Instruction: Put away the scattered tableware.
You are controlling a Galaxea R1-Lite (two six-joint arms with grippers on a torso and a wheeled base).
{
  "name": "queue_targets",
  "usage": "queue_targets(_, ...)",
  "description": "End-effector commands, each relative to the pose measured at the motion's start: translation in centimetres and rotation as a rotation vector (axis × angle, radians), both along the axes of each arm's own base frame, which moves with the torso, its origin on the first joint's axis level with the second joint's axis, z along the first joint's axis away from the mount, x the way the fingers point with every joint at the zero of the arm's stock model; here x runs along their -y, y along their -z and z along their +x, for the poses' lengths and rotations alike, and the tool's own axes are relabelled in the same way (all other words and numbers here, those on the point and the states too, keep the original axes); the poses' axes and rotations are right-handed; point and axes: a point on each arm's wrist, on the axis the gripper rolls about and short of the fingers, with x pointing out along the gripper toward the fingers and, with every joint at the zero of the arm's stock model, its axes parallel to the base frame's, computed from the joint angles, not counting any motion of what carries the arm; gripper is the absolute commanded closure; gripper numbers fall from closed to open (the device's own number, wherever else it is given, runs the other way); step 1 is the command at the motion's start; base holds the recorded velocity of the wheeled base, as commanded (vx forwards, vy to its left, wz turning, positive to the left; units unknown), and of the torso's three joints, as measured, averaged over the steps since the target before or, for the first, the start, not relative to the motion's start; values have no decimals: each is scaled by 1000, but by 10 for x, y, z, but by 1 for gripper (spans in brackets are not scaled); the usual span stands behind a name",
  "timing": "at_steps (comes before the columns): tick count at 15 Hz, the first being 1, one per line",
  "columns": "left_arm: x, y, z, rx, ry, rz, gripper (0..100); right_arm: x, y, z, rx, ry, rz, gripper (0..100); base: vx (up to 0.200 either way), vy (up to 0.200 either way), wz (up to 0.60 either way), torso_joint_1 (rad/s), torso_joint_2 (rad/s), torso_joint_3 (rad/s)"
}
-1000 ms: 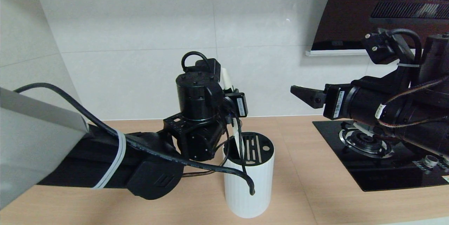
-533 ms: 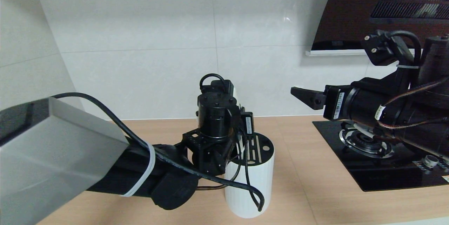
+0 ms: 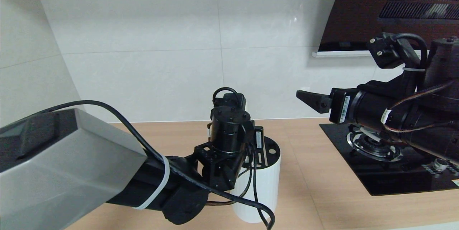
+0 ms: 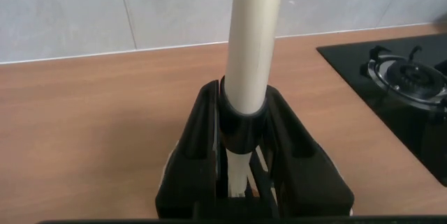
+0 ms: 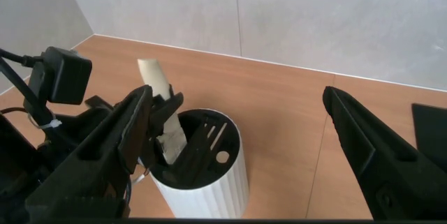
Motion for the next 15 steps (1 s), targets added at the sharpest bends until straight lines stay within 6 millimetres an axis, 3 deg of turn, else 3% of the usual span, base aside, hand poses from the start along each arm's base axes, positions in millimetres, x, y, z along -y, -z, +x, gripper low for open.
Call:
queue_targets(1, 0, 0, 0, -1, 0, 1, 100, -1, 1, 0, -2, -2, -1, 0, 0, 0, 0, 0, 0, 0)
queue_targets(2, -1, 1, -1, -4, 0, 4, 100, -1, 1, 0, -2, 0, -1, 0, 0, 0, 0, 0, 0, 0)
queue_targets(3, 0, 1, -1, -3, 1, 3, 0, -1, 1, 0, -2, 0, -1, 0, 0, 0, 0, 0, 0, 0)
queue_targets(11, 0, -2, -2, 4, 2, -8, 0, -1, 1, 0, -3, 0, -2, 0, 0, 0, 0, 0, 0, 0)
queue_targets(14, -3, -15, -5, 32, 2, -50, 0, -1, 1, 0, -4, 0, -3, 0, 0, 0, 0, 0, 0, 0)
queue_targets(15, -11, -44, -13, 117, 11, -167, 0, 0, 0, 0, -1, 3, 1, 0, 0, 0, 0, 0, 0, 0)
